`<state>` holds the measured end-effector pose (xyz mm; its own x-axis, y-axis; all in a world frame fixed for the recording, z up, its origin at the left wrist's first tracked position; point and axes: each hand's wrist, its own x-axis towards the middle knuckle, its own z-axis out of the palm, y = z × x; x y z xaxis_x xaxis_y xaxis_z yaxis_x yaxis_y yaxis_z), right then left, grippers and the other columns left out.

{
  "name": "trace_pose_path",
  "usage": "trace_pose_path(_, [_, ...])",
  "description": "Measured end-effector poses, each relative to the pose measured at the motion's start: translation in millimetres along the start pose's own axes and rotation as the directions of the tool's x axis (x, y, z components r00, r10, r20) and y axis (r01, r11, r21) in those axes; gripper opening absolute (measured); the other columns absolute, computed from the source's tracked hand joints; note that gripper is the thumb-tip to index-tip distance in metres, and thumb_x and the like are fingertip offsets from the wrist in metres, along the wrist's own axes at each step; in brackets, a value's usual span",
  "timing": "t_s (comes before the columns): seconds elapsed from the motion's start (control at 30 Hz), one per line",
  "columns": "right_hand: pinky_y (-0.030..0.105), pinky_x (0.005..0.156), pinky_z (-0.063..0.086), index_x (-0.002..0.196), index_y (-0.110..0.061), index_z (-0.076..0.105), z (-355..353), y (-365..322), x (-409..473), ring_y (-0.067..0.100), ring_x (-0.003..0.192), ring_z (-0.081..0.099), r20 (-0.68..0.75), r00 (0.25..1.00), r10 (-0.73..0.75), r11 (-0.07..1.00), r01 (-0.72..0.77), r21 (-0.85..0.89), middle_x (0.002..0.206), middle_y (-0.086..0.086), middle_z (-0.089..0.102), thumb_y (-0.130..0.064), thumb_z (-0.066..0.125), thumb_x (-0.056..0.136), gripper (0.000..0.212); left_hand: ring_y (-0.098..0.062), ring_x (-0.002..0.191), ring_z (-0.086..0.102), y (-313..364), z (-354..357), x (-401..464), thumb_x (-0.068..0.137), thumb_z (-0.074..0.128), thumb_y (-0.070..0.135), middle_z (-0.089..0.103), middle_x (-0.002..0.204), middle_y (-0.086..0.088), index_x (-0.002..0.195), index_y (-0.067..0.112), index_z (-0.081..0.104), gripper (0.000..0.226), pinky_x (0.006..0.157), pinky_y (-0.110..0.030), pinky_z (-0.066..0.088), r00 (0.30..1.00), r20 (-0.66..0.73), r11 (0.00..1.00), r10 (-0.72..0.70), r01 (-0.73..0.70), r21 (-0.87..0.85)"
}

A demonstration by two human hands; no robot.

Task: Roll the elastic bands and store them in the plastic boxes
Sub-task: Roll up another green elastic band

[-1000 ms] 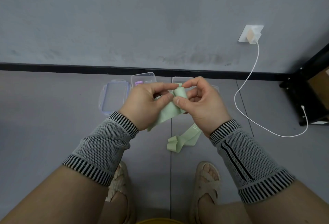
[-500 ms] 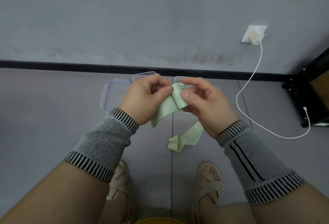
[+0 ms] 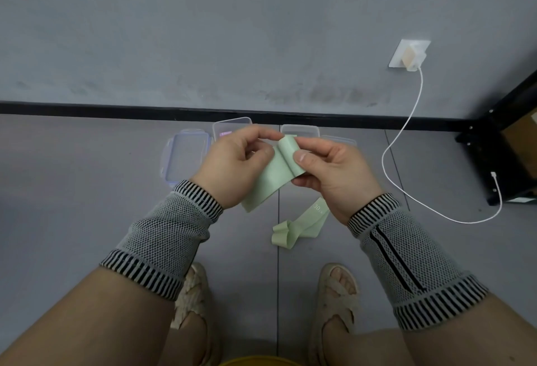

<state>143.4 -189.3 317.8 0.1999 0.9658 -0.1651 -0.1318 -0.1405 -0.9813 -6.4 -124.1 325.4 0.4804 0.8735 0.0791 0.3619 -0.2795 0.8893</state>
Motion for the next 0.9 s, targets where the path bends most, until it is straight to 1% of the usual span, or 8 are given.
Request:
trace_pose_path(0.17, [0.033, 0.077, 0.057, 0.102, -0.020, 0.067, 1, 2, 1, 0.018, 0.083, 0.069, -0.046, 0.998, -0.038, 0.997, 0.035, -0.064, 0.087, 0.007, 0.073, -0.004, 0.060, 0.089, 0.022, -0.004, 0.065, 0.058, 1, -2, 1, 0.086, 0.063, 0.008, 0.064, 0.066, 0.010, 0.089, 0.038, 0.060, 0.030, 0.067, -0.019, 0.050, 0.999, 0.024, 0.999, -0.034, 0.035, -0.036])
trace_pose_path(0.4, [0.037, 0.074, 0.056, 0.097, -0.026, 0.064, 11, 7, 2, 0.014, 0.071, 0.067, -0.111, 0.984, -0.138, 0.971, 0.112, -0.212, 0.074, -0.002, 0.070, -0.006, 0.070, 0.081, 0.026, -0.005, 0.064, 0.057, 0, -2, 1, 0.086, 0.063, 0.005, 0.065, 0.071, 0.003, 0.085, 0.033, 0.064, 0.028, 0.064, -0.016, 0.048, 1.000, -0.001, 0.992, -0.020, 0.020, -0.124])
trace_pose_path(0.53, [0.031, 0.068, 0.056, 0.090, -0.030, 0.059, 13, 8, 1, 0.012, 0.067, 0.065, -0.127, 0.975, -0.184, 0.953, 0.145, -0.268, 0.076, 0.000, 0.069, -0.004, 0.071, 0.077, 0.032, -0.007, 0.072, 0.060, 3, 4, 0, 0.086, 0.058, -0.001, 0.068, 0.081, -0.004, 0.082, 0.026, 0.063, 0.028, 0.065, -0.011, 0.048, 0.999, -0.025, 0.990, -0.025, 0.021, -0.139])
trace_pose_path(0.6, [0.025, 0.065, 0.054, 0.090, -0.031, 0.058, 14, 8, -1, 0.010, 0.067, 0.064, -0.126, 0.971, -0.205, 0.941, 0.160, -0.297, 0.075, -0.003, 0.067, -0.005, 0.072, 0.076, 0.033, -0.009, 0.075, 0.062, 4, 6, 1, 0.085, 0.061, 0.002, 0.069, 0.084, -0.006, 0.082, 0.023, 0.063, 0.022, 0.069, -0.014, 0.049, 0.999, -0.018, 0.983, -0.043, 0.039, -0.177])
trace_pose_path(0.67, [0.023, 0.066, 0.054, 0.092, -0.030, 0.059, 15, 7, -1, 0.010, 0.070, 0.063, -0.109, 0.972, -0.209, 0.939, 0.169, -0.299, 0.075, -0.005, 0.065, -0.006, 0.073, 0.076, 0.032, -0.009, 0.075, 0.063, 2, 5, 2, 0.084, 0.065, 0.006, 0.069, 0.083, -0.005, 0.081, 0.022, 0.062, 0.016, 0.071, -0.017, 0.050, 0.999, -0.017, 0.982, -0.044, 0.040, -0.187])
trace_pose_path(0.77, [0.033, 0.079, 0.055, 0.096, -0.030, 0.064, 12, 8, 1, 0.014, 0.085, 0.065, -0.062, 0.982, -0.177, 0.961, 0.159, -0.226, 0.089, -0.001, 0.068, -0.016, 0.074, 0.076, 0.027, -0.002, 0.070, 0.062, 0, -1, 3, 0.085, 0.065, 0.006, 0.068, 0.080, -0.002, 0.080, 0.021, 0.061, 0.016, 0.068, -0.014, 0.049, 0.999, -0.018, 0.983, -0.031, 0.027, -0.182])
trace_pose_path(0.83, [0.041, 0.087, 0.055, 0.101, -0.032, 0.065, 8, 7, 1, 0.021, 0.094, 0.067, -0.017, 0.991, -0.131, 0.977, 0.126, -0.171, 0.098, 0.006, 0.071, -0.022, 0.069, 0.080, 0.024, -0.006, 0.072, 0.063, 0, -3, 2, 0.085, 0.064, 0.005, 0.069, 0.082, -0.006, 0.081, 0.019, 0.061, 0.016, 0.070, -0.017, 0.050, 1.000, 0.000, 0.982, -0.019, 0.019, -0.190])
trace_pose_path(0.9, [0.041, 0.087, 0.055, 0.104, -0.031, 0.065, 5, 6, 1, 0.021, 0.095, 0.068, 0.038, 0.995, -0.093, 0.979, 0.099, -0.181, 0.096, 0.006, 0.073, -0.016, 0.063, 0.088, 0.022, -0.012, 0.075, 0.064, -1, -2, 2, 0.085, 0.063, 0.004, 0.069, 0.083, -0.008, 0.083, 0.019, 0.061, 0.016, 0.073, -0.021, 0.052, 1.000, 0.020, 0.983, -0.011, 0.015, -0.184])
